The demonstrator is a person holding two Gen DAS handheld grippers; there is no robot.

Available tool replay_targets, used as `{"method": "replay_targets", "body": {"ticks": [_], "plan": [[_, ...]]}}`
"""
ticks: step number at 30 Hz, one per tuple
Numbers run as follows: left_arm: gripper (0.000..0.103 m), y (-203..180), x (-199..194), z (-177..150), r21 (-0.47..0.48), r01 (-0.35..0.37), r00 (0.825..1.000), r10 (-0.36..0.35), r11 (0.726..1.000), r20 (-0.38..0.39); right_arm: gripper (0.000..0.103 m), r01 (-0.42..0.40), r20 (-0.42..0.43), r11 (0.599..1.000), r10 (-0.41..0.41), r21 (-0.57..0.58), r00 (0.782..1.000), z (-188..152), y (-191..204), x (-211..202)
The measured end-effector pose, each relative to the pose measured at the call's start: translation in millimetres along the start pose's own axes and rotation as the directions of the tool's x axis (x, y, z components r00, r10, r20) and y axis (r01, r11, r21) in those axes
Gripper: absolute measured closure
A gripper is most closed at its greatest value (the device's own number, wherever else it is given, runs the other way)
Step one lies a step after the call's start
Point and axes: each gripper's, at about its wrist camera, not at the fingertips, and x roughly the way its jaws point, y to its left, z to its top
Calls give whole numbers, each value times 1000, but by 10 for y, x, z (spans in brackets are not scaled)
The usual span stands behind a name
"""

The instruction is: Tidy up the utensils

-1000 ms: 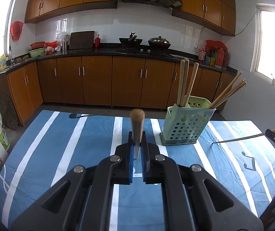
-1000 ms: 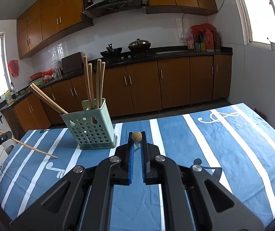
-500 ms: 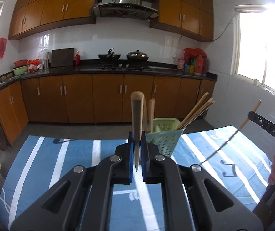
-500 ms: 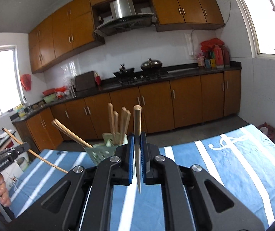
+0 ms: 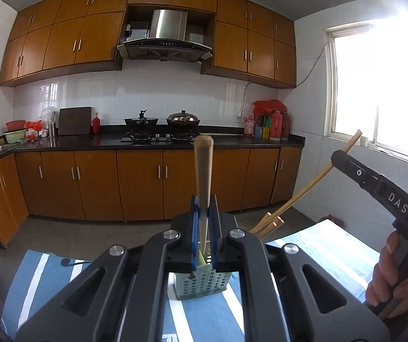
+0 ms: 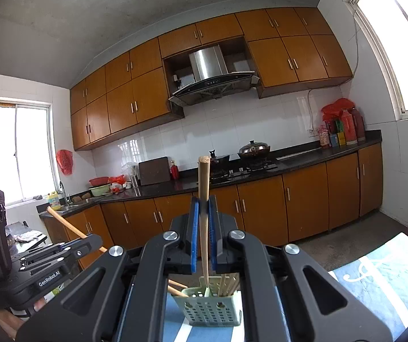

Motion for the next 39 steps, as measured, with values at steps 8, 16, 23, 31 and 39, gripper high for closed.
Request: {"method": "replay_targets", "body": {"ticks": [8, 16, 23, 31, 39], "plan": [[95, 108, 518, -57, -37, -22, 998, 19, 999, -66, 96, 30, -80, 1000, -31, -4, 996, -183, 0, 471], [95, 217, 792, -183, -46, -28, 994, 23, 999, -110, 96, 37, -186, 999, -36, 4, 982, -460, -33, 732], [95, 301, 947, -282, -51, -35, 989, 27, 998, -146, 96, 36, -215, 999, -34, 1, 976, -548, -27, 808], [75, 395, 967, -311, -86, -47, 986, 33, 995, -161, 55, 70, -215, 997, -62, 33, 975, -525, -70, 769], [62, 439, 675, -214, -109, -59, 992, 47, 992, -114, 54, 74, -187, 997, -69, 22, 980, -424, -80, 590]]}}
